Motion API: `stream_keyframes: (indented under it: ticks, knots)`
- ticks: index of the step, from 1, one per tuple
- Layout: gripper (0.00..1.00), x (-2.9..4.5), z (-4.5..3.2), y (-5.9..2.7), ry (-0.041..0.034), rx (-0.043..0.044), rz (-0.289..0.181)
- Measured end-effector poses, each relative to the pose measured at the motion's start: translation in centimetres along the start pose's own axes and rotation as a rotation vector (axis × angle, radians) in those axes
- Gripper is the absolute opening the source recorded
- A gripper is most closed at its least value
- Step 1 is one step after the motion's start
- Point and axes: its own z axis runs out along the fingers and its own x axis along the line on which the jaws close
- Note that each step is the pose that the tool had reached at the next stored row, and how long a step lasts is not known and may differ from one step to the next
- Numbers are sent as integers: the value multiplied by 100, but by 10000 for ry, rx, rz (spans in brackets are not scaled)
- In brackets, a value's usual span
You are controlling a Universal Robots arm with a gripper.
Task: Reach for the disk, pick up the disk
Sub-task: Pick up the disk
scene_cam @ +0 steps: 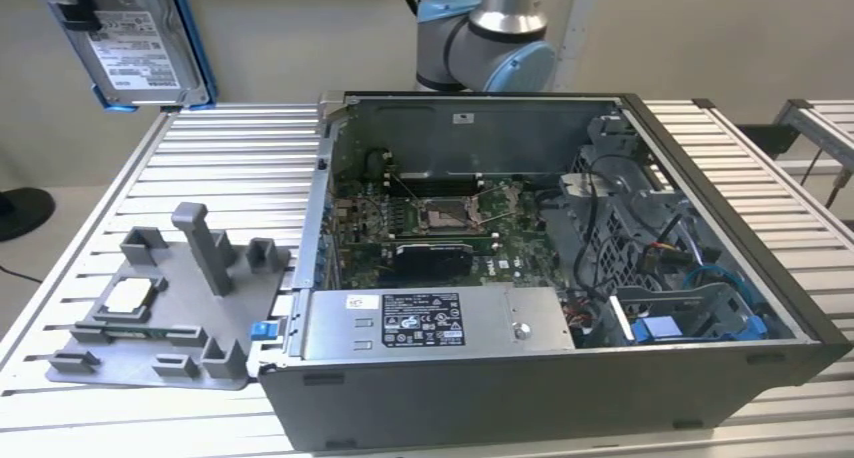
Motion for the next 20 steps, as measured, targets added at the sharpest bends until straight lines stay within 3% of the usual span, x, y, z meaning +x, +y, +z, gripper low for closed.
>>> stream_keyframes:
  ticks: [14,20]
  knots:
    - [0,-11,-1,-219,0,0,0]
    - [0,-20,-2,-378,0,0,0]
